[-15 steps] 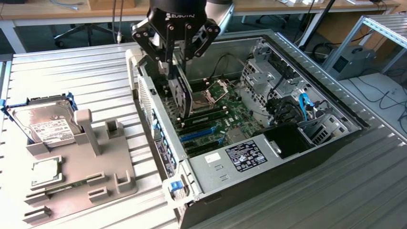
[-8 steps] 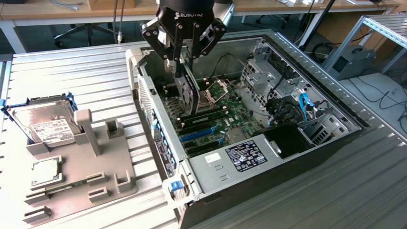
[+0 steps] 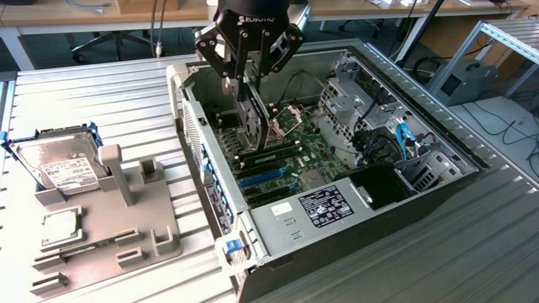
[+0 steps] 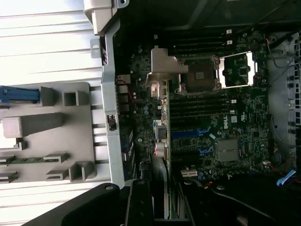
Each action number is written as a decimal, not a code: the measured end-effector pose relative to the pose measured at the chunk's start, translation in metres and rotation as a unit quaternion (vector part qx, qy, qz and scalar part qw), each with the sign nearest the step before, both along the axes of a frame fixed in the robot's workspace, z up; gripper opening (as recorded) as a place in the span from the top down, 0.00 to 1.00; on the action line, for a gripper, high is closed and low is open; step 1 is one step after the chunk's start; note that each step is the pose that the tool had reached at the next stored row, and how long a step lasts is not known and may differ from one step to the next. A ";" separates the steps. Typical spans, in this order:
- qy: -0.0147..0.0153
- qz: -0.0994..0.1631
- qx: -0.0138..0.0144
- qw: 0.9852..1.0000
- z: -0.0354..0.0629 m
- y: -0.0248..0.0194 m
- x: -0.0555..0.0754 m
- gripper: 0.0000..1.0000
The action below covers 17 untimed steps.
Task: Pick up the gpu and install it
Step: 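Pick up the gpu and move the gpu toward the slot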
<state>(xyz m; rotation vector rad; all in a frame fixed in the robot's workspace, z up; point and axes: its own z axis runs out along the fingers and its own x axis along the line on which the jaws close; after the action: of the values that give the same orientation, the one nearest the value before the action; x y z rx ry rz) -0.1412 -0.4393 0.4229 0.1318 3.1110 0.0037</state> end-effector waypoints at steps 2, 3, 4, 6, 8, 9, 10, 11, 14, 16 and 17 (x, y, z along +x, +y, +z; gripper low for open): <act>0.000 0.000 0.000 1.000 0.0000 0.0003 0.001 0.73; 0.000 0.000 0.000 1.000 -0.0001 0.0004 0.002 0.73; 0.000 0.000 0.000 1.000 -0.0001 0.0006 0.004 0.73; 0.000 0.000 0.000 1.000 -0.0002 0.0011 0.006 0.73; 0.000 0.000 0.000 1.000 -0.0003 0.0014 0.008 0.73; 0.000 0.000 0.000 1.000 -0.0003 0.0015 0.009 0.73; 0.000 0.000 0.000 1.000 -0.0003 0.0017 0.010 0.73; 0.000 0.000 0.000 1.000 -0.0004 0.0018 0.011 0.73; 0.000 0.000 0.000 1.000 -0.0005 0.0024 0.015 0.73; 0.000 0.000 0.000 1.000 -0.0006 0.0028 0.017 0.73; 0.000 0.000 0.000 1.000 -0.0006 0.0031 0.018 0.73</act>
<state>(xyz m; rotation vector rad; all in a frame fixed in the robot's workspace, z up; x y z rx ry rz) -0.1230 -0.4363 0.4223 0.1318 3.1109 0.0035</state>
